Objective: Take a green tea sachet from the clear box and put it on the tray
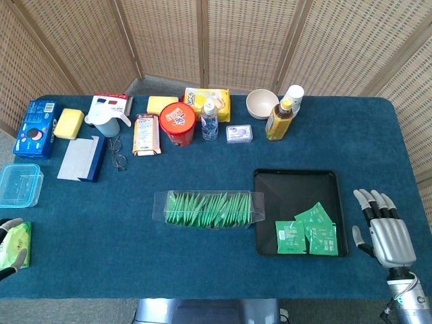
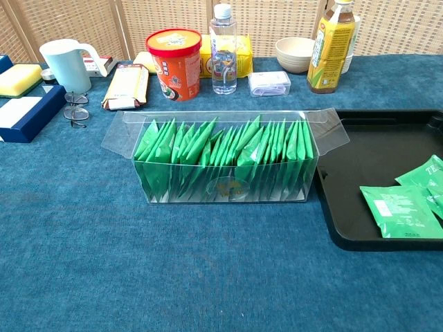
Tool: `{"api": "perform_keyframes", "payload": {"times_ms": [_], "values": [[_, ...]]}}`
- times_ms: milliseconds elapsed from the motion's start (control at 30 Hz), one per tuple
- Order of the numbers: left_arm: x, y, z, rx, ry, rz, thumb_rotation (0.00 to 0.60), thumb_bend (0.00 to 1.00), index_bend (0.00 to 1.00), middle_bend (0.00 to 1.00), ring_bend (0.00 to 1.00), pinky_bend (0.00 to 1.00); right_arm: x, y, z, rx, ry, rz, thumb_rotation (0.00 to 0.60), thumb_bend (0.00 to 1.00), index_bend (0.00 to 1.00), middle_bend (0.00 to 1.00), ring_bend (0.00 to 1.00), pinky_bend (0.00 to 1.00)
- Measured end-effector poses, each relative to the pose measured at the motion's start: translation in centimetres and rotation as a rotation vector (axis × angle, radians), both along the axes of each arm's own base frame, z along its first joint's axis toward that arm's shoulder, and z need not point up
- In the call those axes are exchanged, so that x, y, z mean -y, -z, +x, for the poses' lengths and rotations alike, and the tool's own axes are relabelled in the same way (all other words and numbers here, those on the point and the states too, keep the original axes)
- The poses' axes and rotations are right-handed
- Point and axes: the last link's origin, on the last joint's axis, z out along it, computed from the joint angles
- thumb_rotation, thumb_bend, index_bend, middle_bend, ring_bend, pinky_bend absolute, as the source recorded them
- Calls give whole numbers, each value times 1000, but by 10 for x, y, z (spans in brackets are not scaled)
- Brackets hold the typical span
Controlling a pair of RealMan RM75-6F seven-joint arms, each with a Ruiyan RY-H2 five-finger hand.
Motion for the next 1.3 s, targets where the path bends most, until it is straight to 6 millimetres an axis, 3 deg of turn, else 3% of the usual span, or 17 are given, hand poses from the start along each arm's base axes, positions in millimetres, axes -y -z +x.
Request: {"api": "perform_keyframes", "payload": {"times_ms": [300,700,1000,1300], "values": [[-1,1,0,-1,3,0,600,309,236,254,204,303,6,6,3,-3,-10,26,600,511,32,0,0,53],[1,-9,3,10,15,13,600,309,241,254,210,304,14,0,16,45,-74,18,600,503,12,0,0,53],[-6,-21,10,17,62,36,600,309,241,254,211,303,41,7,52,118,-213,92,600,477,0,0,0,52],[-23,-36,20,6,117,51,600,309,241,254,211,304,62,37,108,182,-385,266,600,443,0,0,0,51]]}}
